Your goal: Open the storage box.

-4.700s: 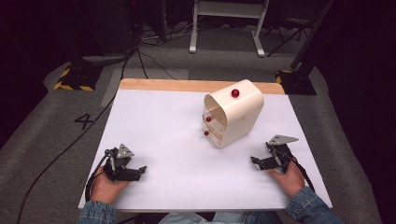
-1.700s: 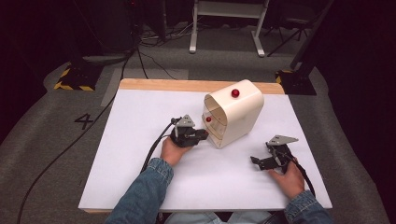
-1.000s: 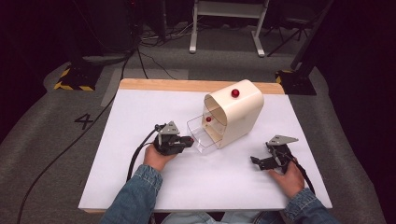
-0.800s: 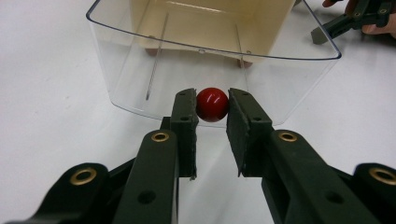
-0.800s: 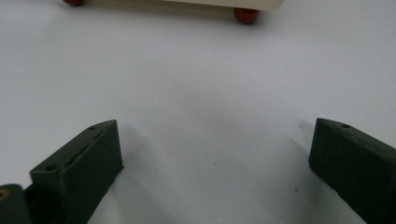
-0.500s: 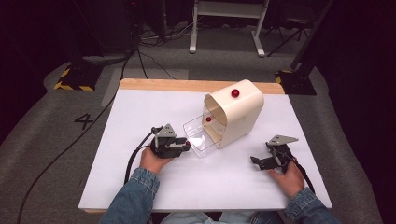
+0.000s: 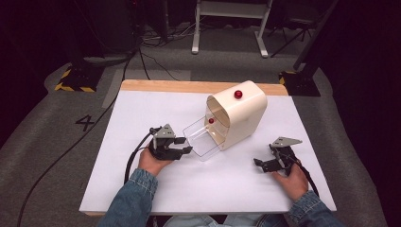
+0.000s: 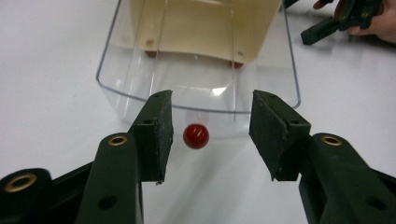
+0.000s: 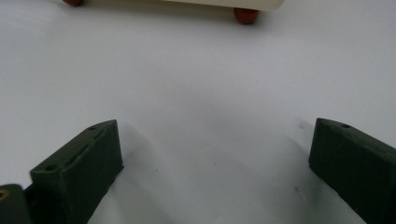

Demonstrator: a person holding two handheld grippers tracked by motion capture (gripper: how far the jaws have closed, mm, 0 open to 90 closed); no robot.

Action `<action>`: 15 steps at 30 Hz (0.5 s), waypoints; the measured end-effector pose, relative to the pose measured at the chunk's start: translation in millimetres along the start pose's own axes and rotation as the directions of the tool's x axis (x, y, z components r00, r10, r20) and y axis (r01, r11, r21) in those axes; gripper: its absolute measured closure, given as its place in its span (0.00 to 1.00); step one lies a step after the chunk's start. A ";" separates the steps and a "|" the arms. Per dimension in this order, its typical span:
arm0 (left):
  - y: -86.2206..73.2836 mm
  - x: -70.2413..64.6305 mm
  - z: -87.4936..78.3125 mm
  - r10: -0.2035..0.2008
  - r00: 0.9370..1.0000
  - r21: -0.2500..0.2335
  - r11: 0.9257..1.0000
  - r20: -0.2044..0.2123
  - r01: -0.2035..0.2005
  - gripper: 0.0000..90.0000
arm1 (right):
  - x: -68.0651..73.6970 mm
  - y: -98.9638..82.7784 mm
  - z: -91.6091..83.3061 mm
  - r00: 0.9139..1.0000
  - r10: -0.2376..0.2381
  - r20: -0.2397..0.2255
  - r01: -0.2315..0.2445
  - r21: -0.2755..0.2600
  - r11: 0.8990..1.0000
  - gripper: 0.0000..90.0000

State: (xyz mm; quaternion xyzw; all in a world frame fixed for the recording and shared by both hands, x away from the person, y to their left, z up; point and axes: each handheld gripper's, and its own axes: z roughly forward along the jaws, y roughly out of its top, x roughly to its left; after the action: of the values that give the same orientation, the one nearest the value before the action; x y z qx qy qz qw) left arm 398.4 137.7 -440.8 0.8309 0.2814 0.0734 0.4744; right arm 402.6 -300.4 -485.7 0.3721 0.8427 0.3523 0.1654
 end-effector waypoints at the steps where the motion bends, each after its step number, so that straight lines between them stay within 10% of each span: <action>1: 3.1 -0.7 -1.8 0.002 1.000 -0.008 1.000 0.000 -0.002 0.55 | 0.0 0.0 0.0 1.000 0.000 0.000 0.000 0.000 1.000 0.03; 15: 48.0 -6.5 -9.5 0.015 1.000 -0.080 0.997 0.018 -0.014 0.56 | 0.0 0.0 0.1 1.000 0.000 0.001 0.000 0.000 1.000 0.03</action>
State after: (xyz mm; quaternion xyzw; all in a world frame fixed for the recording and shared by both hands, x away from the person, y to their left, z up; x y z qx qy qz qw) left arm 408.3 122.6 -395.0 0.8138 0.2678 0.0805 0.5094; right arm 402.6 -300.4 -485.8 0.3721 0.8427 0.3519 0.1657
